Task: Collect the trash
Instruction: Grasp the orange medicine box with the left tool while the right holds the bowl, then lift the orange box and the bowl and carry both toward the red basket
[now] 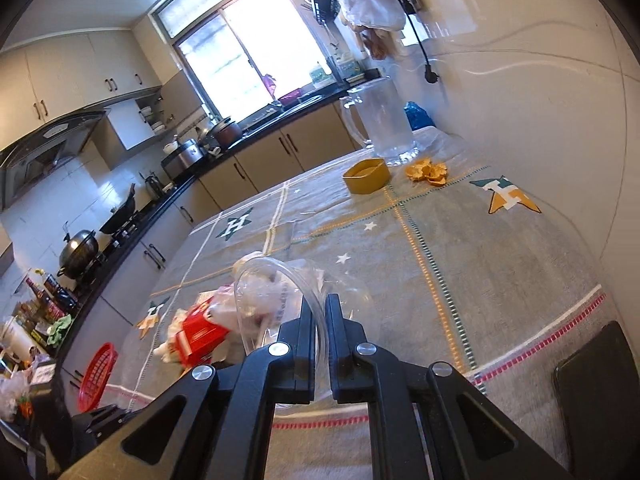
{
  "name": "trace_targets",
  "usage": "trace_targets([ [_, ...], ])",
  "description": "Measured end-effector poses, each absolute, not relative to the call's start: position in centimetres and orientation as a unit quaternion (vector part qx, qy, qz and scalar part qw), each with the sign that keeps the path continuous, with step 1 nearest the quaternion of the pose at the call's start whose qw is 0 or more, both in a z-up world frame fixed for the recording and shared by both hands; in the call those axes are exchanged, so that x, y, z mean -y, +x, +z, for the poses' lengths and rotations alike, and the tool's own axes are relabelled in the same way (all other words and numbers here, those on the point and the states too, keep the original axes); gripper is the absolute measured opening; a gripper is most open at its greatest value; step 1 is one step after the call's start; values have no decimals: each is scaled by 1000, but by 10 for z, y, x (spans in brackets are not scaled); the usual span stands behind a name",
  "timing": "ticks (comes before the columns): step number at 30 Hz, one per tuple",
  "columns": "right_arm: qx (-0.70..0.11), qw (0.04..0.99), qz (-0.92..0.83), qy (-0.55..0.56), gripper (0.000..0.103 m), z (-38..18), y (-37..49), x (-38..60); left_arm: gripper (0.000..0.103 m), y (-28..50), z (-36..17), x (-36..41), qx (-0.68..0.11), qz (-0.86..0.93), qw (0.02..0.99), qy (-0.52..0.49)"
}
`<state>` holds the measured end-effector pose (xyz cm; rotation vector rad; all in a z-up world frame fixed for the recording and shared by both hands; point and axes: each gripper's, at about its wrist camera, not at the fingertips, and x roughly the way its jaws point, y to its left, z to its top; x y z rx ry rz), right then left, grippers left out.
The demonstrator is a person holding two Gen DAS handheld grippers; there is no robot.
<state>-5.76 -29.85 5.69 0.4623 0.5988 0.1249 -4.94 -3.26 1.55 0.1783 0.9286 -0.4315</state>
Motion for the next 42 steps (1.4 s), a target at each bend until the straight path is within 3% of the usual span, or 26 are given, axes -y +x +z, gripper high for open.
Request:
trace_targets([
  [15, -281, 932, 124, 195, 6, 79, -86, 261, 47, -52, 14, 41, -433, -185, 876, 104],
  [42, -323, 911, 226, 121, 6, 79, -88, 145, 47, -97, 52, -66, -373, -114, 920, 27],
])
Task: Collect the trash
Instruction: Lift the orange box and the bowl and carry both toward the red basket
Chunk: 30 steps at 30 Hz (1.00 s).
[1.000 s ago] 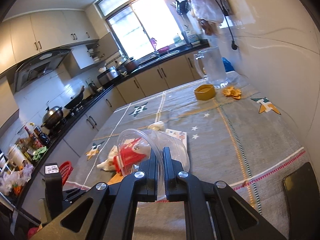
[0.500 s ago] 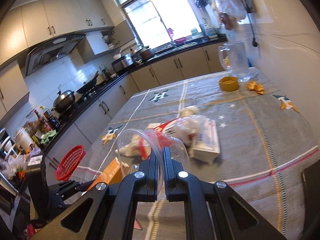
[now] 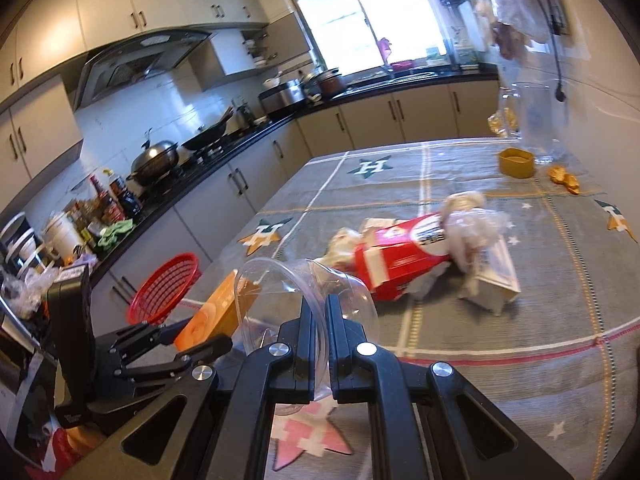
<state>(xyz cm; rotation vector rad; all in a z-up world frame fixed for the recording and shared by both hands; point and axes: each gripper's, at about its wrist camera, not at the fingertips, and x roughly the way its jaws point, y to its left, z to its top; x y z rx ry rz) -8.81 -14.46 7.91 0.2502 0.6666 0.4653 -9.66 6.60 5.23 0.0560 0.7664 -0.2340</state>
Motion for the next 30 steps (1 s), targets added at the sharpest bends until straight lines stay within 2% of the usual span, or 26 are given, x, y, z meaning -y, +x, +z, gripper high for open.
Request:
trace_targets([
  [18, -349, 891, 276, 86, 6, 80, -67, 74, 47, -104, 55, -129, -356, -67, 932, -10],
  [30, -364, 875, 314, 62, 6, 90, -47, 14, 47, -110, 72, -201, -325, -11, 944, -48],
])
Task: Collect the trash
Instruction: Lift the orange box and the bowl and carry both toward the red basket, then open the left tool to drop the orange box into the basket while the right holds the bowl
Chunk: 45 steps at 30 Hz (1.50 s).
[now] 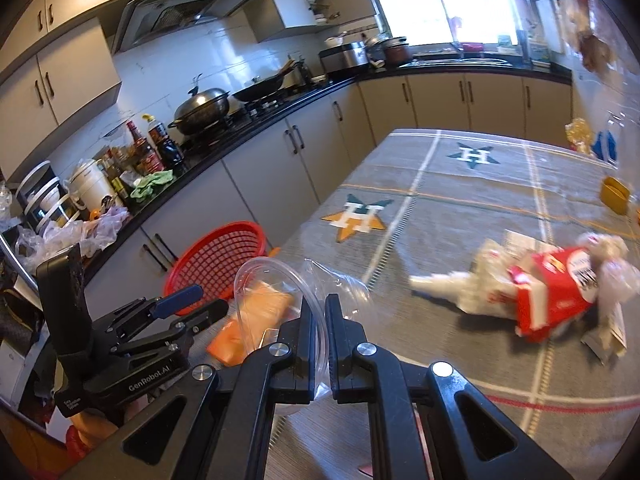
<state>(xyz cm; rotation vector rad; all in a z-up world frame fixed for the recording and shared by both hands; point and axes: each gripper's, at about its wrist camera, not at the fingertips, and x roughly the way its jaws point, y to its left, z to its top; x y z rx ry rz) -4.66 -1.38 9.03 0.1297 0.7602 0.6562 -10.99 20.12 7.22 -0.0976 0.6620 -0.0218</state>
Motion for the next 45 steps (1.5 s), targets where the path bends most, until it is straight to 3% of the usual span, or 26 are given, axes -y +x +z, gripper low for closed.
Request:
trace_targets([
  [13, -356, 860, 363, 46, 6, 116, -23, -69, 47, -110, 77, -281, -326, 19, 939, -111],
  [15, -347, 865, 359, 44, 6, 119, -23, -69, 56, -109, 72, -278, -347, -11, 929, -128],
  [19, -341, 879, 329, 56, 6, 120, -17, -53, 64, -110, 57, -240, -386, -73, 913, -115],
  [22, -336, 886, 312, 69, 6, 122, -14, -36, 75, -107, 48, -209, -405, -75, 906, -99],
  [26, -331, 891, 301, 81, 6, 126, -14, -15, 78, -97, 38, -185, -424, -17, 903, -62],
  [31, -330, 890, 303, 90, 6, 124, -18, -1, 73, -87, 22, -176, -445, -3, 894, -59],
  [33, -332, 888, 305, 94, 6, 122, -18, 2, 49, -85, 22, -177, -441, 1, 896, -54],
  [45, -351, 867, 345, 84, 6, 117, -14, -35, 47, -94, 71, -247, -370, 31, 922, -112],
])
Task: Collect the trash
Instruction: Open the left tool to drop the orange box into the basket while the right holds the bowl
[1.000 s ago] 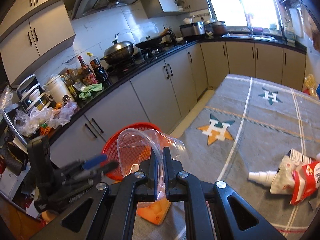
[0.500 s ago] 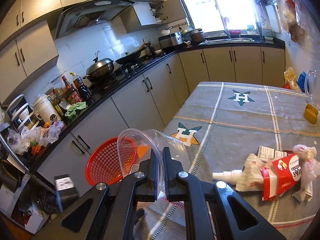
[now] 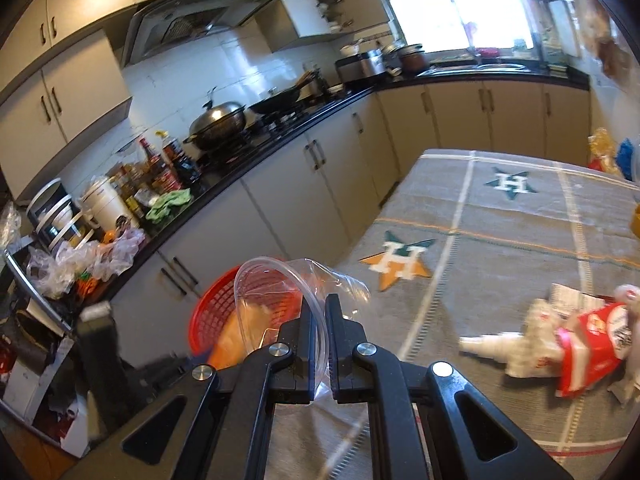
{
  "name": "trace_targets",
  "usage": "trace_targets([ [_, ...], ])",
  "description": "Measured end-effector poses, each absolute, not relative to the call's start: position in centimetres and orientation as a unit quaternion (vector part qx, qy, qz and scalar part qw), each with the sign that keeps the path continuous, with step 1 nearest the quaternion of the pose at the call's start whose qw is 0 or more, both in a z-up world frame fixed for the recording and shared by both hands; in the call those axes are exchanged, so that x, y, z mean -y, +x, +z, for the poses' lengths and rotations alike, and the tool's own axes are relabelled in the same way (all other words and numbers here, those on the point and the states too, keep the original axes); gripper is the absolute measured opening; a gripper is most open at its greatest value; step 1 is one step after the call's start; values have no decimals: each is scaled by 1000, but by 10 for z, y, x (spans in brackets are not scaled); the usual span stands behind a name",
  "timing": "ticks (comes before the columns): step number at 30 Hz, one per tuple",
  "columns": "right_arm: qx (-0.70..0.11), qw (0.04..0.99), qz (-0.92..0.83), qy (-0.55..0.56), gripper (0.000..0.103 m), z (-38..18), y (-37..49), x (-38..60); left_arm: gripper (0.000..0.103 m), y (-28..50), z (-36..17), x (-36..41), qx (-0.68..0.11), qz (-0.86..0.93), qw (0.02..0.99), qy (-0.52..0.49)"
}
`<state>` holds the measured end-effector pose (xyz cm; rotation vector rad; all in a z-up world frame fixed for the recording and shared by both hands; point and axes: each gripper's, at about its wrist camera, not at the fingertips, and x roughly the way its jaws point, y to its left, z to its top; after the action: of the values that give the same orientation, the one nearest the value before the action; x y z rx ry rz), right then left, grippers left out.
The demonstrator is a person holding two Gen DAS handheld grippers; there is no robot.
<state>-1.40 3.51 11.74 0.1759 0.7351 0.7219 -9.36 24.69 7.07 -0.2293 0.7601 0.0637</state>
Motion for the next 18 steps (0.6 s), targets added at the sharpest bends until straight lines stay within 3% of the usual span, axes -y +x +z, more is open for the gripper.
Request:
trace_targets([
  [15, -421, 806, 408, 84, 7, 80, 32, -171, 47, -71, 36, -346, -393, 128, 897, -159],
  [17, -430, 803, 404, 83, 13, 71, 38, -177, 50, -73, 34, -348, -394, 127, 896, -162],
  [18, -432, 802, 405, 85, 24, 68, 40, -178, 56, -74, 34, -349, -393, 128, 896, -162],
])
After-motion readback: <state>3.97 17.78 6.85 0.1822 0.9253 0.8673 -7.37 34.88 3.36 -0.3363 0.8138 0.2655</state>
